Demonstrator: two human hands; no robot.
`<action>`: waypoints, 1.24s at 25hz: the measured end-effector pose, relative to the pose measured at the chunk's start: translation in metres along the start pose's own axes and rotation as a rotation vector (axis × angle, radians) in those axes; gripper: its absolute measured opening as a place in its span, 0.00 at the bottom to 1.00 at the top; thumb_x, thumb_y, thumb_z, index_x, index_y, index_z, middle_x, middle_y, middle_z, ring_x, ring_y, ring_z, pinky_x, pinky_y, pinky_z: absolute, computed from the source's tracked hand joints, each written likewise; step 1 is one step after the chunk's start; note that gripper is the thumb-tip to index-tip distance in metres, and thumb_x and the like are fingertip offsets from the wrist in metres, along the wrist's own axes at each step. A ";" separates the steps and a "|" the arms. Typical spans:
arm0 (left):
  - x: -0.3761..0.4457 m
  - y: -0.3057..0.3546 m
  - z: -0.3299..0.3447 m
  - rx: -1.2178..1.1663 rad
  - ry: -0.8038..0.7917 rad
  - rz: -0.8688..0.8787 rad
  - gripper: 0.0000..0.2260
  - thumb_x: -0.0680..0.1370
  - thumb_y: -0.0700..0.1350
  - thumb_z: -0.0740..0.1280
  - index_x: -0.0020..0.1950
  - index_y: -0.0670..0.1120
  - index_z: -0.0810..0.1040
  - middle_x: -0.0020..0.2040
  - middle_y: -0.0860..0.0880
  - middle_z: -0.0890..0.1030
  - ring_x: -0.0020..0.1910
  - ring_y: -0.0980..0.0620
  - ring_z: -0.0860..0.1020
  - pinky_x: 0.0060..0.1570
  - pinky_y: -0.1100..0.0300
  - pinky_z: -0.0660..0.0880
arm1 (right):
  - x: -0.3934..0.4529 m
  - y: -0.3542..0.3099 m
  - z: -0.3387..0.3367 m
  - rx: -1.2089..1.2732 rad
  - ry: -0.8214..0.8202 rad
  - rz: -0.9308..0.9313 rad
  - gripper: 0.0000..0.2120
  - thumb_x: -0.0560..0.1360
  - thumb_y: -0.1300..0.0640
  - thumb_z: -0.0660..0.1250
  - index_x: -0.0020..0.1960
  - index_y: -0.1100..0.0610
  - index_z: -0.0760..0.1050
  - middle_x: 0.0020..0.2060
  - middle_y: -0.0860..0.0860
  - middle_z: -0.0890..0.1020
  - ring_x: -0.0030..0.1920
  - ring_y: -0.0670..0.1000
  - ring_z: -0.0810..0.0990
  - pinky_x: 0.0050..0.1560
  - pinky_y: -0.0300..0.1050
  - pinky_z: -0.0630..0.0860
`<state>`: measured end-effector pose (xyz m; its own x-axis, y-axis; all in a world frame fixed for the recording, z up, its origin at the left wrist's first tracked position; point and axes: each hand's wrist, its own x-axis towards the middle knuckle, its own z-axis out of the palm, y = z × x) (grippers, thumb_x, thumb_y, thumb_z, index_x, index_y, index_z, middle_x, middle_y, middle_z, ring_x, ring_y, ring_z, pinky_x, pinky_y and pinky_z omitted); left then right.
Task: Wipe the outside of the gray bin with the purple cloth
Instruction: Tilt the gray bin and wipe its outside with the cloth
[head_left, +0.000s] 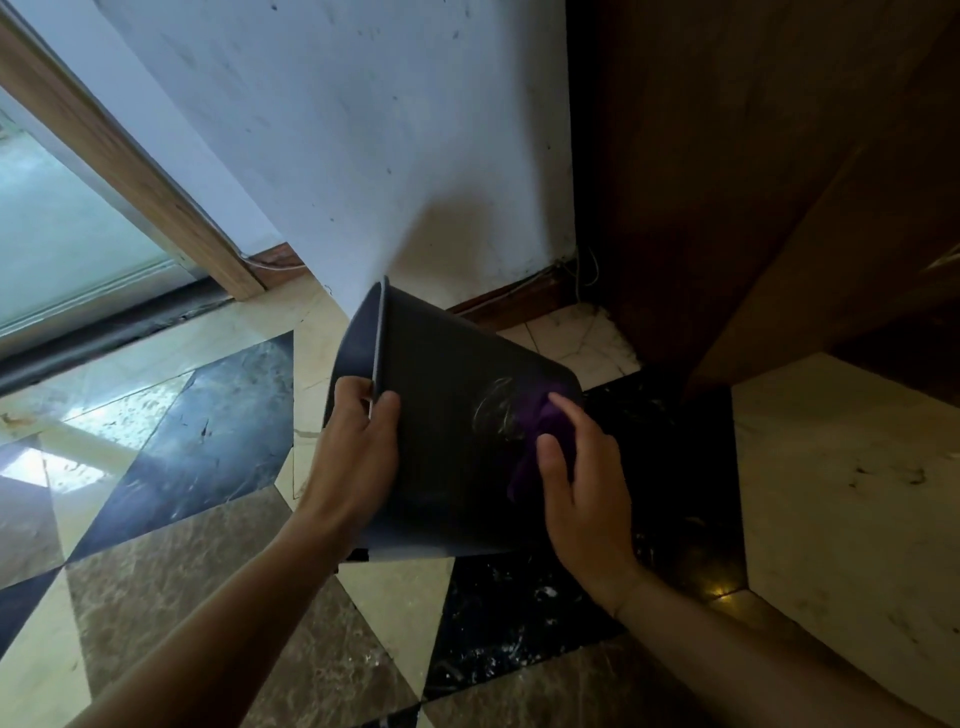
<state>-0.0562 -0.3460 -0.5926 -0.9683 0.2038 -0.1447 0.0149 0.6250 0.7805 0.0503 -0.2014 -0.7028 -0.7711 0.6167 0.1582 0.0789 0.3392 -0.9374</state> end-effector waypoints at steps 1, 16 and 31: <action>-0.004 0.002 0.003 -0.016 -0.009 -0.005 0.08 0.82 0.54 0.56 0.56 0.52 0.68 0.50 0.48 0.78 0.46 0.49 0.79 0.40 0.52 0.77 | 0.002 -0.018 0.008 0.018 0.043 -0.078 0.20 0.80 0.37 0.52 0.71 0.39 0.63 0.58 0.36 0.70 0.60 0.43 0.71 0.59 0.48 0.73; -0.008 -0.023 -0.003 0.054 0.119 0.019 0.10 0.83 0.53 0.52 0.45 0.57 0.69 0.44 0.46 0.76 0.40 0.50 0.74 0.34 0.54 0.70 | 0.033 0.010 0.045 -0.214 -0.327 -0.026 0.23 0.81 0.35 0.42 0.75 0.36 0.53 0.76 0.39 0.61 0.79 0.48 0.51 0.74 0.70 0.40; 0.048 0.019 0.010 -0.032 -0.013 -0.193 0.06 0.83 0.51 0.54 0.54 0.52 0.69 0.48 0.47 0.76 0.46 0.49 0.77 0.36 0.56 0.71 | 0.090 0.069 0.008 -0.453 -0.156 0.401 0.21 0.83 0.42 0.48 0.74 0.46 0.60 0.70 0.55 0.71 0.69 0.60 0.69 0.66 0.62 0.65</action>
<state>-0.1000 -0.3170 -0.5904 -0.9491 0.0926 -0.3011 -0.1787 0.6289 0.7567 -0.0184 -0.1282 -0.7558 -0.7066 0.6590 -0.2577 0.6151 0.3919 -0.6842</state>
